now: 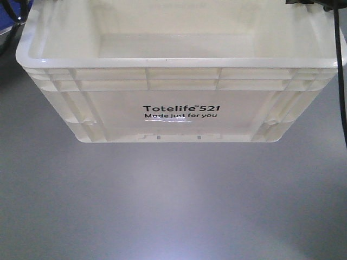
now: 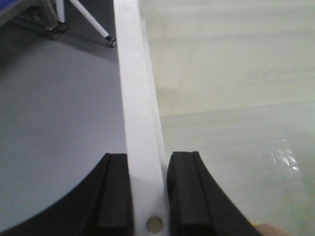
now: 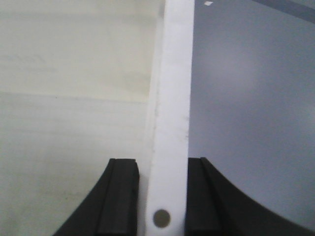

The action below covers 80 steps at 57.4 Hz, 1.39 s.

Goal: Place moving items into box and shelve
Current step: 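Hold the tote with both grippers while the base turns away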

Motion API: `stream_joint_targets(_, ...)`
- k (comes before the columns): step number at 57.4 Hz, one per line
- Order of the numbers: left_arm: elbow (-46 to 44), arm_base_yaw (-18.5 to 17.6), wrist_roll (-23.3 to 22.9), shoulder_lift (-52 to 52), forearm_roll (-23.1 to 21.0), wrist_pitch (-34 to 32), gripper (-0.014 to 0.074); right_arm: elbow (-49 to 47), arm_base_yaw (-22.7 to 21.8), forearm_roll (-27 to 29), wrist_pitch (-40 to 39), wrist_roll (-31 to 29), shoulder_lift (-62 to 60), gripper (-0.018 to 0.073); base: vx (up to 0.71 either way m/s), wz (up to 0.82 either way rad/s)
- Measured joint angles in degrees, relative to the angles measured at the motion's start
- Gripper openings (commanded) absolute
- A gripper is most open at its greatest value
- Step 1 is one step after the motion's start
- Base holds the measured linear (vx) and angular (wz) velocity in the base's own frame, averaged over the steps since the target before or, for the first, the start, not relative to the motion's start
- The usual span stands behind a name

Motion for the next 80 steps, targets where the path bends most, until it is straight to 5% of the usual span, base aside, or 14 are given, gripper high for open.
stream_joint_targets(80,0.0,0.0,0.0,0.0,-0.1,0.2,0.0002,0.0,0.2,-0.1,0.4,0.0,-0.1,-0.0005,-0.06,0.55)
